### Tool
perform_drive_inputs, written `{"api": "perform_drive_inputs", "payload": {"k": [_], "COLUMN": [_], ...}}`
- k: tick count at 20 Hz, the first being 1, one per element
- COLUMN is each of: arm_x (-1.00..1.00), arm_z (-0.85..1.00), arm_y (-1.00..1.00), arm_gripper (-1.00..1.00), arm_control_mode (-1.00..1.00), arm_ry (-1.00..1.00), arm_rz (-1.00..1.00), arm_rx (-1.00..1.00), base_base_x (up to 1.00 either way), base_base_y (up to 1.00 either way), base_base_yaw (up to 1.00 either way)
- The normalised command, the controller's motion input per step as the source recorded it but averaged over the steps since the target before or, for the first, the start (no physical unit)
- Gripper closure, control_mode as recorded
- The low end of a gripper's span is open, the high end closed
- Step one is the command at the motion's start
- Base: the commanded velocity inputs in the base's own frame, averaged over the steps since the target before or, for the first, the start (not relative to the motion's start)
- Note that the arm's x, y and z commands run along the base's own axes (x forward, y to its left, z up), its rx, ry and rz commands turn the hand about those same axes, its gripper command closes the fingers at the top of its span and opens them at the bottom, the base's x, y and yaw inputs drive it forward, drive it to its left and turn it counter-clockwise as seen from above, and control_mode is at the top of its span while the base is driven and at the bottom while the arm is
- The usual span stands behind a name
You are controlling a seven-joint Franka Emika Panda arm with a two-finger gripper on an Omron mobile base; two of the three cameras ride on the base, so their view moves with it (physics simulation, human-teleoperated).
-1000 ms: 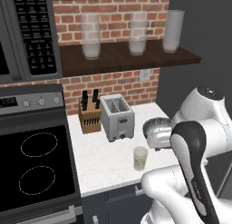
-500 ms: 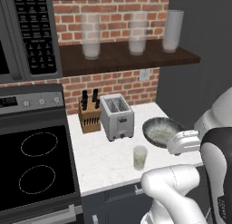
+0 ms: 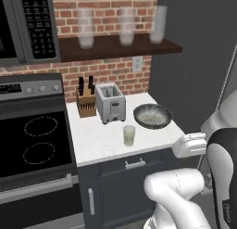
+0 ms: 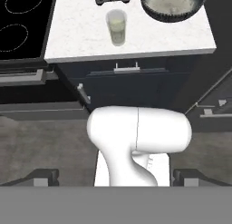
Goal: Grab a lemon wedge from the fridge and one ice cube from the ice bowl, and put them in the glass of lemonade.
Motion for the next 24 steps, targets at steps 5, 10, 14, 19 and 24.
{"api": "perform_drive_inputs", "payload": {"k": [5, 10, 14, 19, 24], "arm_x": [0.00, 0.00, 0.00, 0.00, 0.00], "arm_z": [0.00, 0.00, 0.00, 0.00, 0.00], "arm_y": [0.00, 0.00, 0.00, 0.00, 0.00], "arm_gripper": [-1.00, -1.00, -1.00, -1.00, -1.00], "arm_control_mode": [1.00, 1.00, 1.00, 1.00, 1.00], "arm_ry": [0.00, 0.00, 0.00, 0.00, 0.00], "arm_rz": [0.00, 0.00, 0.00, 0.00, 0.00], "arm_rx": [0.00, 0.00, 0.00, 0.00, 0.00], "base_base_x": [-1.00, -0.77, -0.46, -0.19, -0.01], "base_base_y": [-0.34, -0.84, -0.89, -0.66, -0.12], "base_base_yaw": [-0.01, -0.06, -0.06, -0.02, 0.00]}}
